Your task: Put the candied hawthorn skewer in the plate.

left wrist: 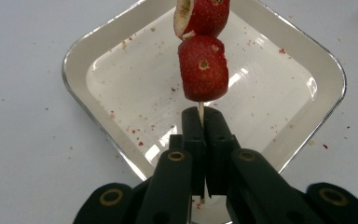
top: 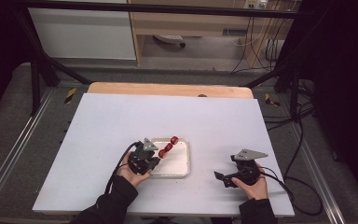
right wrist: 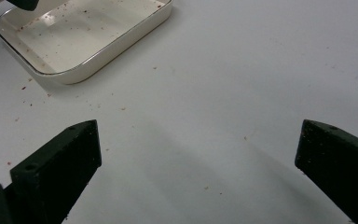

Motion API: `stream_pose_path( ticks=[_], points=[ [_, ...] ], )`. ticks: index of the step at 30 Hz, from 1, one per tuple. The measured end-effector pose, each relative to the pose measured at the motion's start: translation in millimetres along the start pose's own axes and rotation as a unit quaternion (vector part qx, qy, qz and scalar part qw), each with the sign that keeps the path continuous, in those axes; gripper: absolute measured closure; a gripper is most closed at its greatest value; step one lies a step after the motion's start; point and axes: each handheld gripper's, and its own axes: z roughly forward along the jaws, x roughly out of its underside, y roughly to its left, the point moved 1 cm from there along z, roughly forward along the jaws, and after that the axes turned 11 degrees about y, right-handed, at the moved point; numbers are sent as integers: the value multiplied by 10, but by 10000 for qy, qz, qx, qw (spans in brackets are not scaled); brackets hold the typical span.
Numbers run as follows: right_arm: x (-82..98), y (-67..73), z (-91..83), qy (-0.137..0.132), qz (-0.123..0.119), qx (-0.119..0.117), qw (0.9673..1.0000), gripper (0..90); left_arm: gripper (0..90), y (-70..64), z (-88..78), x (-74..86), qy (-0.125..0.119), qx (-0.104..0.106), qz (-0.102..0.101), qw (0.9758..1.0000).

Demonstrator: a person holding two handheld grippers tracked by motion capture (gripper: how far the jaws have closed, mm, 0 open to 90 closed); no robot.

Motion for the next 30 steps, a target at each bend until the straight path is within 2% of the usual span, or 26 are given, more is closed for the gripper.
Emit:
stream_pose_path(
  ticks=[7,15,20,25,30],
  points=[
    [6,0,-1,5,-28,5,10000,7,882,-36,87,-22,306,-76,77,9995],
    [15,-6,-13,2,-6,7,10000,7,880,-89,150,-39,455,-190,137,9987],
    [20,-4,-17,-3,-10,-3,10000,7,878,-103,151,-46,476,-228,110,9985],
    [20,-2,-20,-26,-2,-29,10000,7,866,-98,145,-39,435,-175,94,9989],
    [21,0,-21,-25,-5,-31,10000,6,800,-69,91,-18,300,-119,136,9994]
  ],
)
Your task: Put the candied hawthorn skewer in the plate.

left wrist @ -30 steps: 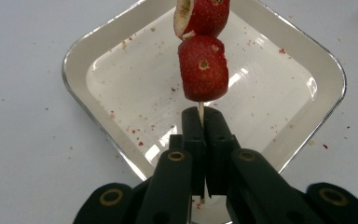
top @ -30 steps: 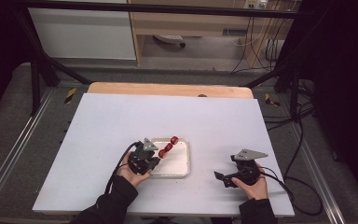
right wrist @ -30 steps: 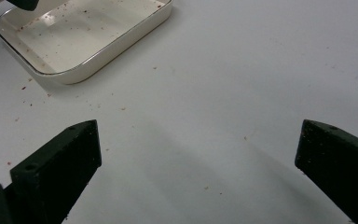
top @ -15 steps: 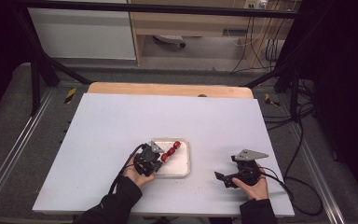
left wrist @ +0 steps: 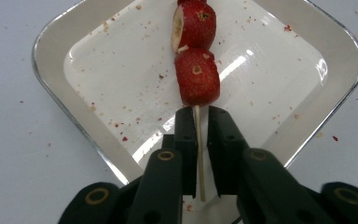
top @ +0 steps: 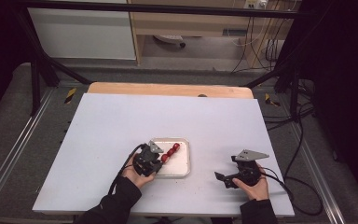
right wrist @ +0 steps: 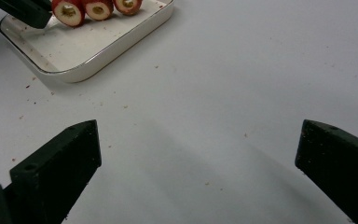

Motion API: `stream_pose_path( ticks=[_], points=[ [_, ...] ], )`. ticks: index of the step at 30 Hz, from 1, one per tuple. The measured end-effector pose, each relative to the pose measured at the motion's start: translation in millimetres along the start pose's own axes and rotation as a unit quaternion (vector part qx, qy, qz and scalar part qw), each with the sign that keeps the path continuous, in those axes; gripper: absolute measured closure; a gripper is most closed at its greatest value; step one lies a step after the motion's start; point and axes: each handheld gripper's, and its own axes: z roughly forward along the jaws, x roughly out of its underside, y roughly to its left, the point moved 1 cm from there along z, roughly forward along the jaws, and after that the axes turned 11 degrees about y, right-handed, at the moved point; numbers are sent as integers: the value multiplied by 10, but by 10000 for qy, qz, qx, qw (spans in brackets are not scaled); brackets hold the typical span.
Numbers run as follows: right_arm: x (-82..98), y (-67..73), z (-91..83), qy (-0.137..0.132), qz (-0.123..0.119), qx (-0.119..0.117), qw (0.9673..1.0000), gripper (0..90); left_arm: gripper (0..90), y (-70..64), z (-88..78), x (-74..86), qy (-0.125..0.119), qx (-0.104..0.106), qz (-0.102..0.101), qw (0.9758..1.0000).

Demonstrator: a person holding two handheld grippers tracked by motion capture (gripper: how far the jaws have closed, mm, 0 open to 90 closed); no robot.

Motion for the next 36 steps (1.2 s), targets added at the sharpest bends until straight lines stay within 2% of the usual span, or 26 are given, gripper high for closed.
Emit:
stream_pose_path(
  ticks=[5,11,14,19,27,32,36],
  points=[
    [1,-5,5,4,-6,14,10000,6,643,64,-113,54,-242,188,118,9995],
    [3,-3,6,6,2,9,10000,6,436,175,-230,185,-356,345,329,9982],
    [4,1,10,32,18,-1,10000,5,312,260,-281,278,-420,445,310,9976],
    [6,3,13,47,29,-5,10000,5,166,404,-377,444,-572,468,265,9969],
    [7,6,16,42,40,-18,10000,5,101,644,-459,748,-765,436,6,9961],
    [8,4,19,57,21,-18,10000,5,86,766,-434,954,-933,445,-167,9945],
    [11,6,20,69,13,-23,10000,5,86,833,-397,1102,-977,435,-236,9940]
  ],
)
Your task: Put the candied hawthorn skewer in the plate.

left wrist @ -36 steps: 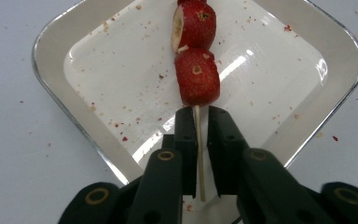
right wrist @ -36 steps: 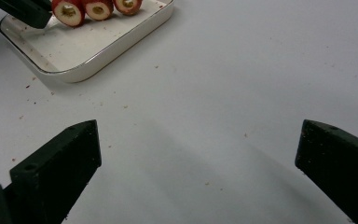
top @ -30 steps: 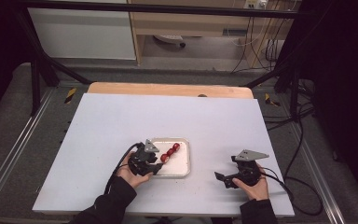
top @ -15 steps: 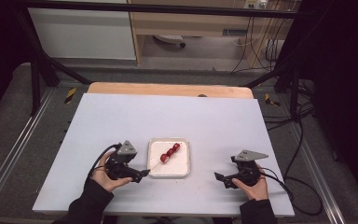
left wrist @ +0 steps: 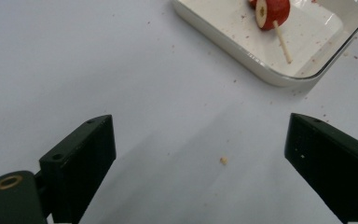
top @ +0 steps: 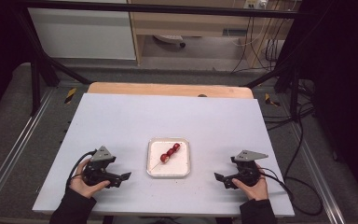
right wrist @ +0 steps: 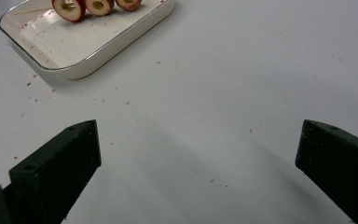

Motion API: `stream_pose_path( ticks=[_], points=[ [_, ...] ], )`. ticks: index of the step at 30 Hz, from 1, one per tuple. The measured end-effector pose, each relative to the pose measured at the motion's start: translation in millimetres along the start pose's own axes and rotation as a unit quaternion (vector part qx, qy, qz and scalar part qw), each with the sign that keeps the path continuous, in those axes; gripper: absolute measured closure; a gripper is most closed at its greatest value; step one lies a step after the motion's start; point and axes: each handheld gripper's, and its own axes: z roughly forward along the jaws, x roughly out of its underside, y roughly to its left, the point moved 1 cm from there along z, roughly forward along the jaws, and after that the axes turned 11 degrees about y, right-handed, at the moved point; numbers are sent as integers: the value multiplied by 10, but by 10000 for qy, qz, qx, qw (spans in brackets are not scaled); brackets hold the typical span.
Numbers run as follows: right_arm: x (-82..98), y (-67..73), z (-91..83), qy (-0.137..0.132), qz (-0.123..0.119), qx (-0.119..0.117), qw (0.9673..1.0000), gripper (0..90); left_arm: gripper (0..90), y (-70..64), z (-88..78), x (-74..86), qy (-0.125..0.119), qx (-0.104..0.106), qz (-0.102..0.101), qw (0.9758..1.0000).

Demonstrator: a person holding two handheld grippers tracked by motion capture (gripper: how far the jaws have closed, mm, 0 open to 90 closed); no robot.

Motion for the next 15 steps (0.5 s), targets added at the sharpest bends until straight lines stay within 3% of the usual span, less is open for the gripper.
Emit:
stream_pose_path(
  ticks=[7,15],
  points=[
    [9,11,14,60,20,-20,10000,5,85,97,-27,187,-132,23,-103,9999],
    [17,15,25,123,16,-13,9999,5,87,123,-61,243,-167,-5,-7,9999]
  ],
)
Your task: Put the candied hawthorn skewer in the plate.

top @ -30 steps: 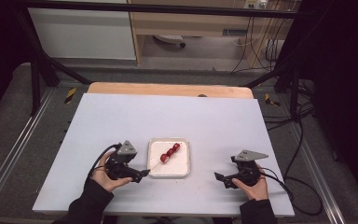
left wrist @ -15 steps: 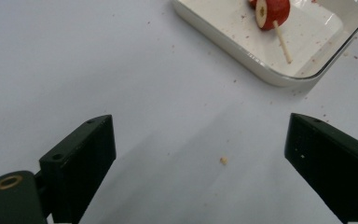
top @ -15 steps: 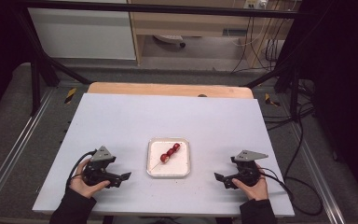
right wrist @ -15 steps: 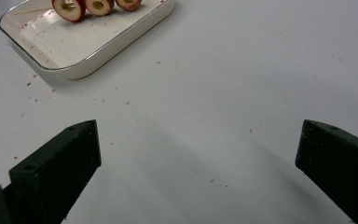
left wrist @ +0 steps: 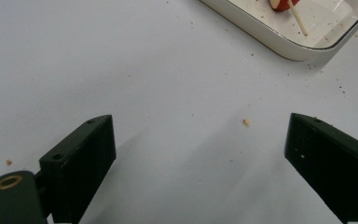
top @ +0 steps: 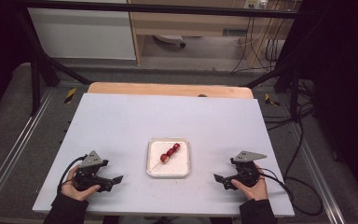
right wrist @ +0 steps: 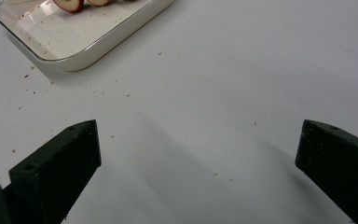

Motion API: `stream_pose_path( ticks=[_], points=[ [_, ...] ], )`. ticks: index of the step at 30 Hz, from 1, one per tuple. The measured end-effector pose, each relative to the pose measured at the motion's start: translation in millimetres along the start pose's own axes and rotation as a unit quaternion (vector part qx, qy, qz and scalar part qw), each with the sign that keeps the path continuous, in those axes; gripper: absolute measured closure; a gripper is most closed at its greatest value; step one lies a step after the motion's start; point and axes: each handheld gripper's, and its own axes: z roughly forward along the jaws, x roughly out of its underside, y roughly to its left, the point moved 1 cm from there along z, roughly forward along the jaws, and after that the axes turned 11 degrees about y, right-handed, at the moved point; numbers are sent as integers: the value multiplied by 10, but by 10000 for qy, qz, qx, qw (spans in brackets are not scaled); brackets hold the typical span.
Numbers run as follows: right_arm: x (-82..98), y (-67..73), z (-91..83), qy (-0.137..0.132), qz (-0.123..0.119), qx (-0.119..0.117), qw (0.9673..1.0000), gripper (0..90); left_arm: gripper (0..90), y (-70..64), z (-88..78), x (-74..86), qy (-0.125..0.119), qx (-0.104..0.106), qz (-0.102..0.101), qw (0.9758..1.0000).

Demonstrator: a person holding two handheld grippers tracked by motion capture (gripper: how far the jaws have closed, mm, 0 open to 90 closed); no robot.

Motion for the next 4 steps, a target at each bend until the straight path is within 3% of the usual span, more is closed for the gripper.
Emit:
stream_pose_path(
  ticks=[4],
  points=[
    [-1,-3,-4,28,3,7,10000,5,88,11,4,8,18,-8,-25,10000]
  ],
)
